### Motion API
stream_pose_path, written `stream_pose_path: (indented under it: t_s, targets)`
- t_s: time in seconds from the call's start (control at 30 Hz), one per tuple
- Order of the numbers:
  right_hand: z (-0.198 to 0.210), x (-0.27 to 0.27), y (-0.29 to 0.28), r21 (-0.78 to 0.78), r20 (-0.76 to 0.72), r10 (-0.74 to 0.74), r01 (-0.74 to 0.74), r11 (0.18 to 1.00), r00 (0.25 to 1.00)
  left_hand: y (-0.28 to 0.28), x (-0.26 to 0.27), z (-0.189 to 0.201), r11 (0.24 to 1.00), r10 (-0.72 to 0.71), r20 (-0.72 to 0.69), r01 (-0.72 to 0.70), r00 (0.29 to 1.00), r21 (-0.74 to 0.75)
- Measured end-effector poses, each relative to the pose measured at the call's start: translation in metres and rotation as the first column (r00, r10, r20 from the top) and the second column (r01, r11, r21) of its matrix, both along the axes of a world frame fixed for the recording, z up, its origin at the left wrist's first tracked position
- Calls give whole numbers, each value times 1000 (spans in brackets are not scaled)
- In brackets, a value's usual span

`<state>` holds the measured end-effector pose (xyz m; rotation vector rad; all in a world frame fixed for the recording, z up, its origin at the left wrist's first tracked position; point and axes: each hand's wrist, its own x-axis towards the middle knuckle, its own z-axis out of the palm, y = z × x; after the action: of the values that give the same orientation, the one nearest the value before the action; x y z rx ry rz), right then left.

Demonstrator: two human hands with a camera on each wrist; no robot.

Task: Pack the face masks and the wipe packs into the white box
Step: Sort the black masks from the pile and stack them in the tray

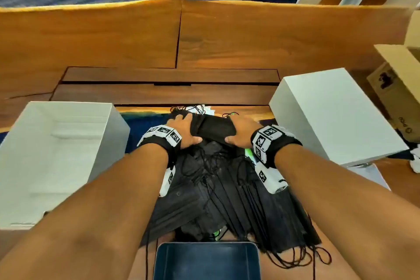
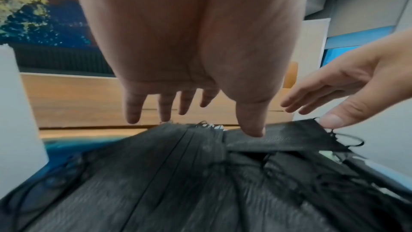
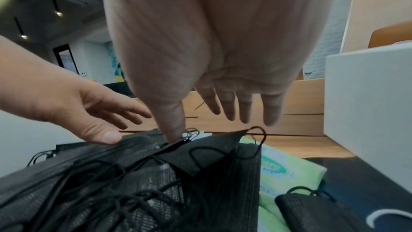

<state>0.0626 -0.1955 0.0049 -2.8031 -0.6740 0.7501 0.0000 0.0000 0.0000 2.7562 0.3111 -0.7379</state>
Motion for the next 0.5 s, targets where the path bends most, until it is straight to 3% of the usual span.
stream_pose_path:
  t_s: [0.17, 0.33, 0.5]
  targets:
    - [-20, 16, 24, -119, 35, 42, -38, 992, 999, 21, -4, -32, 985, 167, -23, -165, 986, 57]
    - [-36, 26, 44, -168, 119, 23, -3, 986, 993, 34, 5, -43, 925, 379, 32, -380, 925, 10]
    - [-35, 34, 53, -64, 69, -41, 45, 997, 997, 47, 15, -45, 874, 476, 46, -466, 878, -140]
